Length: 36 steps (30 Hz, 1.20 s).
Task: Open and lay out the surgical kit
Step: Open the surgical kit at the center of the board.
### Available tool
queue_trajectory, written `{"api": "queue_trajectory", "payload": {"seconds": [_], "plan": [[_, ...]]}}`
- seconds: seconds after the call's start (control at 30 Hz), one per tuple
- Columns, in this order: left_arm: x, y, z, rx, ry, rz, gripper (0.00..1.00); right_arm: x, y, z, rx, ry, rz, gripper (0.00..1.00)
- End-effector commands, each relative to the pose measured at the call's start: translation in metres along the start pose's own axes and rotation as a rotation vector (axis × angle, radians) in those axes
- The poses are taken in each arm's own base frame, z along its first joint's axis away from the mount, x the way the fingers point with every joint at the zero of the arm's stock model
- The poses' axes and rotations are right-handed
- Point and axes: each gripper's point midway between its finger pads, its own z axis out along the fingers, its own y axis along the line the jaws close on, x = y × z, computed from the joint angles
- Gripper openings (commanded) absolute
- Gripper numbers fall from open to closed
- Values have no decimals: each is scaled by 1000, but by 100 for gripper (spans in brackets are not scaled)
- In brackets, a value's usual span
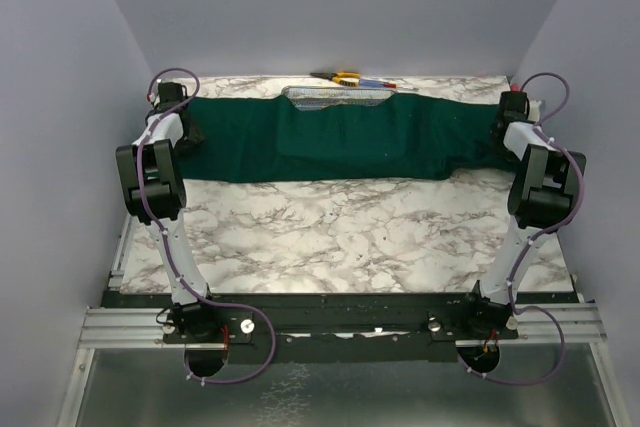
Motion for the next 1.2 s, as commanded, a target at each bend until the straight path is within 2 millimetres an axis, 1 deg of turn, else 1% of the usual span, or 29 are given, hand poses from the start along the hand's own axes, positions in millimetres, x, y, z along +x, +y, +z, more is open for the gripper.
{"api": "queue_trajectory", "payload": {"seconds": [0.0,0.17,0.2,0.27,0.3,0.37,0.4,0.47,0.53,0.57,0.63,0.67,0.77,0.83,0.87,0.9,0.93,0.97,1.03,1.1,1.17], "plan": [[5,4,12,-19,31,4,59,-11,-9,9,88,-54,-60,1],[1,2,15,-23,29,9,59,-18,-18,19,111,-81,-69,1],[0,3,14,-25,27,9,59,-19,-20,19,112,-82,-68,3],[-1,3,15,-27,26,9,59,-20,-21,16,102,-89,-62,26],[-1,2,15,-27,27,8,59,-22,-22,13,93,-92,-53,34],[-3,1,15,-25,28,9,59,-25,-28,8,92,-98,-34,48],[-4,1,15,-23,29,9,59,-27,-32,4,94,-105,-26,53],[-10,-3,11,-14,21,9,59,-34,-35,-5,57,-131,2,60],[-16,-5,8,-3,15,10,59,-40,-30,-17,-36,-150,42,63],[-18,-6,6,1,12,12,59,-42,-24,-25,-107,-160,63,64],[-23,-8,2,11,6,13,59,-45,1,-41,-300,-181,68,64],[-24,-9,1,16,5,13,60,-44,17,-50,-412,-182,76,64],[-27,-10,-3,21,0,9,60,-42,58,-78,-688,-156,119,64],[-25,-9,-3,16,3,12,59,-39,79,-90,-809,-113,139,60],[-23,-7,-2,8,7,14,59,-38,86,-93,-843,-86,149,58],[-21,-5,-2,-1,11,15,59,-36,91,-92,-859,-62,154,55],[-19,-2,-1,-13,13,17,59,-35,93,-89,-857,-41,160,49],[-16,1,0,-28,18,19,59,-31,96,-84,-848,-13,159,42],[-12,8,0,-61,19,25,59,-24,95,-76,-810,41,165,29],[-9,15,0,-93,19,32,59,-14,93,-69,-769,91,176,24],[-6,20,1,-117,20,37,59,1,94,-66,-751,129,182,22]]}}
